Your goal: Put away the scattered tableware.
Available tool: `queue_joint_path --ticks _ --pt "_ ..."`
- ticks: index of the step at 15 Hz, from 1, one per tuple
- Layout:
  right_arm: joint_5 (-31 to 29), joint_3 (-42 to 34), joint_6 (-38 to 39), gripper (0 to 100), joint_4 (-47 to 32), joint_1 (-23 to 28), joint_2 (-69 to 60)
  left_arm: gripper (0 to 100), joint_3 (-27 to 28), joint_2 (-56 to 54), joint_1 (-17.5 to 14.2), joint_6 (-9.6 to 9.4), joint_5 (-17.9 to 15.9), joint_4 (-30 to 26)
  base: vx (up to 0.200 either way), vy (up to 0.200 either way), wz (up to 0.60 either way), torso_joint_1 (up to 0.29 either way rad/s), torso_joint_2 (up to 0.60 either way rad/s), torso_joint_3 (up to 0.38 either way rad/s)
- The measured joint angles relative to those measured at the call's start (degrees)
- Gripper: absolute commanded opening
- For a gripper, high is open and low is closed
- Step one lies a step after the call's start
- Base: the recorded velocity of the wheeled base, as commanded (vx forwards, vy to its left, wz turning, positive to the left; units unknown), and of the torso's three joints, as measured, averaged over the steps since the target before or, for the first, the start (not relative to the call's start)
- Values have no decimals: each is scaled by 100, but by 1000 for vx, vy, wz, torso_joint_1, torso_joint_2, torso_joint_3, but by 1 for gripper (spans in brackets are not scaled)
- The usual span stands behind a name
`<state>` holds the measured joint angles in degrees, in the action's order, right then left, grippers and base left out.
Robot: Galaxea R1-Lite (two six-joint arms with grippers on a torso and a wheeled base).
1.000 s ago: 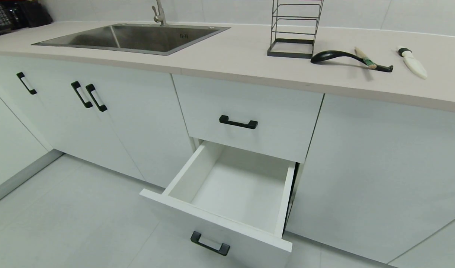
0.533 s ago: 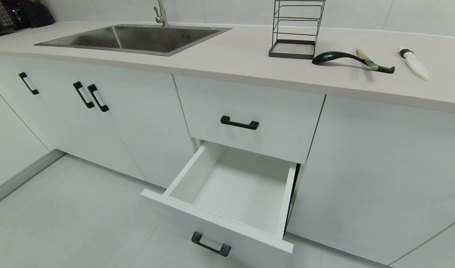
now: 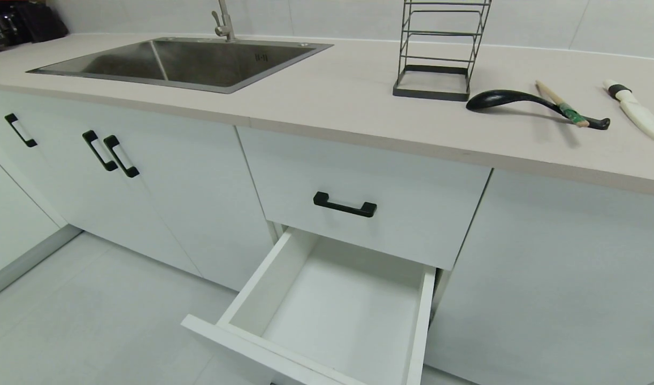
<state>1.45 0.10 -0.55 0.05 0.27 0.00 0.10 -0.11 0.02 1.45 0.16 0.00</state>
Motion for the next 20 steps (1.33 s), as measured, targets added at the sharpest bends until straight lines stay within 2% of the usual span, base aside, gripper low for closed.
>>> queue_joint_path --ticks 4,8,20 --pt "0 0 1 0 0 0 0 100 -2 0 -2 2 0 -7 0 0 0 30 -46 -7" --pt "0 0 6 0 0 0 0 100 0 1 -2 2 0 -7 0 0 0 226 -90 -108" --pt "10 0 -32 0 0 0 0 100 0 1 -2 2 0 -10 0 0 0 198 -533 -216"
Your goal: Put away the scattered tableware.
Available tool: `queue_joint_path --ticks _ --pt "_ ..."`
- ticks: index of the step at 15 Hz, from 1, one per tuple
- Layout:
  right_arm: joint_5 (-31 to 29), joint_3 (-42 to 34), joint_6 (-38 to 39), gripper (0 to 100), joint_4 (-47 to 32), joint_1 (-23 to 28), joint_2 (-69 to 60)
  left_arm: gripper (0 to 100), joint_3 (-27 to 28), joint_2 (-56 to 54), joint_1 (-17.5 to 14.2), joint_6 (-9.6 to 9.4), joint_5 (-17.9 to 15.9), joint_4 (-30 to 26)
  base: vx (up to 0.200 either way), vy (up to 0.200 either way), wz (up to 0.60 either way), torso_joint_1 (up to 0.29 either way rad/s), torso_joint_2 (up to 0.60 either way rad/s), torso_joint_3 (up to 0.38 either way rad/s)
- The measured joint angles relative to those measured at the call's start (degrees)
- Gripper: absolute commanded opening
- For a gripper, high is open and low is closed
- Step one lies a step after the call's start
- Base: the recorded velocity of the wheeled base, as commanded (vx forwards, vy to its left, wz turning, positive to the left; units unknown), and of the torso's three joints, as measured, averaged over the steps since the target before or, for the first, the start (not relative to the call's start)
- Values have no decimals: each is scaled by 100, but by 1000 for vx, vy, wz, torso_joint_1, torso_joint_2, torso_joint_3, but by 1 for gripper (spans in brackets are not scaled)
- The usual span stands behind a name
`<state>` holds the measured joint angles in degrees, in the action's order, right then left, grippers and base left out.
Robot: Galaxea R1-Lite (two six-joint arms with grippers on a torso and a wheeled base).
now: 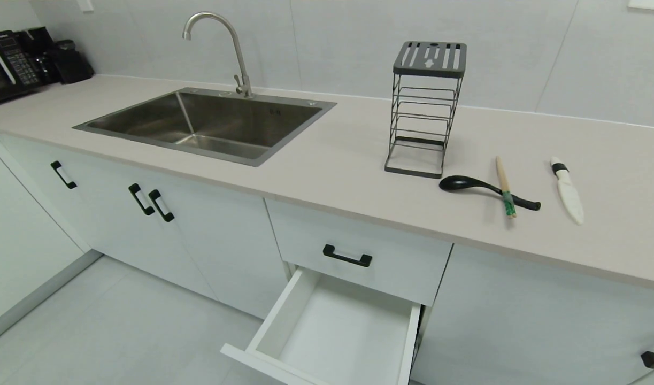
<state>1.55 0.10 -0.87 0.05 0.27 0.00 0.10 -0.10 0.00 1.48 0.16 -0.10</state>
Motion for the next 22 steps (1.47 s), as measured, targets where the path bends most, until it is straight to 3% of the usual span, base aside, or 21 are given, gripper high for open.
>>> queue_joint_path --ticks 14,15,22 --pt "-13 0 51 0 -2 0 0 100 0 2 0 0 0 10 0 0 0 307 -527 -254" --pt "-13 0 38 100 -5 0 0 100 0 2 0 0 2 2 0 0 0 310 -593 -286" --pt "-13 -7 40 100 -5 0 0 100 0 2 0 0 0 10 0 0 0 77 -144 -70"
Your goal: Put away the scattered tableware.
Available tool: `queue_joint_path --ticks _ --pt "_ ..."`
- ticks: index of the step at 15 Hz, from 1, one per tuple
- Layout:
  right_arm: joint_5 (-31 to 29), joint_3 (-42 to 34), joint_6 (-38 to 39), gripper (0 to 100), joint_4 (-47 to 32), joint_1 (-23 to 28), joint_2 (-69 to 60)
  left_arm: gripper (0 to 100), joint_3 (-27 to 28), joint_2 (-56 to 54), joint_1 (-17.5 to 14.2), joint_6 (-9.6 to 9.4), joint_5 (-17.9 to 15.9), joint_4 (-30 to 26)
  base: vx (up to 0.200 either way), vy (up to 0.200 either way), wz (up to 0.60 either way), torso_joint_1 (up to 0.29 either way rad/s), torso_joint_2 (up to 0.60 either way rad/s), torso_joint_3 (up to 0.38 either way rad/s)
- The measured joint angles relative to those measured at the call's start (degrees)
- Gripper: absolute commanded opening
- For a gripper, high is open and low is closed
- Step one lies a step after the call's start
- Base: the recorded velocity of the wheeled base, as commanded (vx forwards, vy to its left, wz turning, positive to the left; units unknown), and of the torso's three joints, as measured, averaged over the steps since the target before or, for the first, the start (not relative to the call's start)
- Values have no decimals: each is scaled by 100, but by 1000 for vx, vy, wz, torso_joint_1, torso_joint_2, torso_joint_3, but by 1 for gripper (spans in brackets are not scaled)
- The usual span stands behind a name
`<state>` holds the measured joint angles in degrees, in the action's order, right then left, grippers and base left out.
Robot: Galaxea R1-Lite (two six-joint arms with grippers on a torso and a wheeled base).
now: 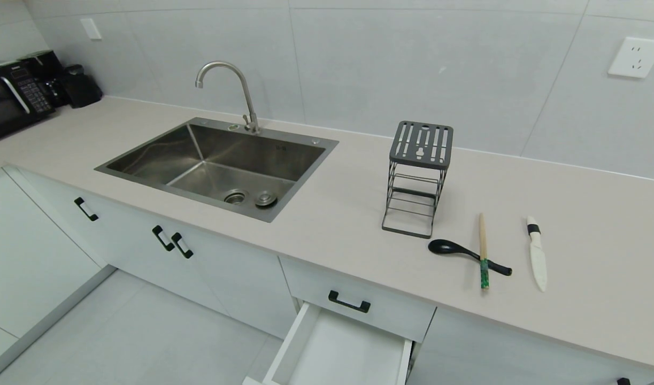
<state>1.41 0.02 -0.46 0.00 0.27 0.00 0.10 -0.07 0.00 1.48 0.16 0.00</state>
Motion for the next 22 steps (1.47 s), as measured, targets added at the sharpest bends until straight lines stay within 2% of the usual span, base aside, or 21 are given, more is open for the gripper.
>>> queue_joint_path --ticks 7,8,10,12,16,22 --pt "325 -2 -229 100 93 0 0 100 0 0 0 0 0 0 0 0 0 0 0 0" --pt "384 -2 -229 100 399 0 0 100 0 0 0 -2 0 0 0 0 0 0 0 0" --pt "947 50 -235 100 1508 0 27 100 0 0 0 -2 0 0 0 0 0 0 0 0" --pt "1497 204 -235 100 1524 -2 267 100 0 0 0 0 0 0 0 0 0 0 0 0" --pt "2050 713 -233 100 1453 -128 1780 100 0 0 0 2 0 0 0 0 0 0 0 0" --pt "2235 1773 -232 100 1774 -519 4531 100 0 0 0 -2 0 5 0 0 0 0 0 0"
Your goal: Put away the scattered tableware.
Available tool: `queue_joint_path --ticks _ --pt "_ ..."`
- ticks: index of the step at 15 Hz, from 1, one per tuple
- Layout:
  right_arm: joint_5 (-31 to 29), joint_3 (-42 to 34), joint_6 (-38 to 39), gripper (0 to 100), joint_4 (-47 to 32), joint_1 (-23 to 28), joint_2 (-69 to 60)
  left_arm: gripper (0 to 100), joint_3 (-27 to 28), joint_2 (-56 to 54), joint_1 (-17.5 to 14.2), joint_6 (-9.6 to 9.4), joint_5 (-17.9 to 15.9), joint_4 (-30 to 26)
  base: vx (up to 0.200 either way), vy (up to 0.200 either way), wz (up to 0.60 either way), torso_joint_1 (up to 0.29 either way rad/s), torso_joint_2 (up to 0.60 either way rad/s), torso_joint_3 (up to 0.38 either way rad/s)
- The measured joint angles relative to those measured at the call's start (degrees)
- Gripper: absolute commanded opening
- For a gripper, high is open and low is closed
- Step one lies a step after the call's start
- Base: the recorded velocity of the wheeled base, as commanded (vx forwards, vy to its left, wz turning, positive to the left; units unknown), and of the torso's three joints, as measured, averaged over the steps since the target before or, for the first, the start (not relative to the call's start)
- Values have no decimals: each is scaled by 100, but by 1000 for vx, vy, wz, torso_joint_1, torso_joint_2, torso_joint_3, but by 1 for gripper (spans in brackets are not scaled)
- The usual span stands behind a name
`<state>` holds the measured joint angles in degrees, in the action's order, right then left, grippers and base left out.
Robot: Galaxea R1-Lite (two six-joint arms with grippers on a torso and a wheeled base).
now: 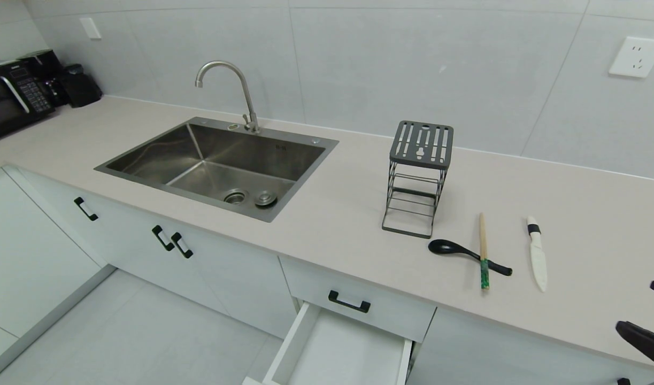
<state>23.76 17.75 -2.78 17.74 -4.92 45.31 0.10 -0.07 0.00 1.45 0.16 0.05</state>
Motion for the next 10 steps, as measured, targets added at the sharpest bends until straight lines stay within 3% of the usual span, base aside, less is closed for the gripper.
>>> queue_joint_path --ticks 6,8,10 --pt "-112 542 -9 100 284 -544 1740 100 0 0 0 2 2 2 0 0 0 0 0 0" --pt "-408 761 51 100 297 -662 2276 100 0 0 0 -26 0 2 0 0 0 0 0 0" --pt "-896 1022 581 100 300 -926 2776 100 0 0 0 -39 0 0 0 0 0 0 0 0"
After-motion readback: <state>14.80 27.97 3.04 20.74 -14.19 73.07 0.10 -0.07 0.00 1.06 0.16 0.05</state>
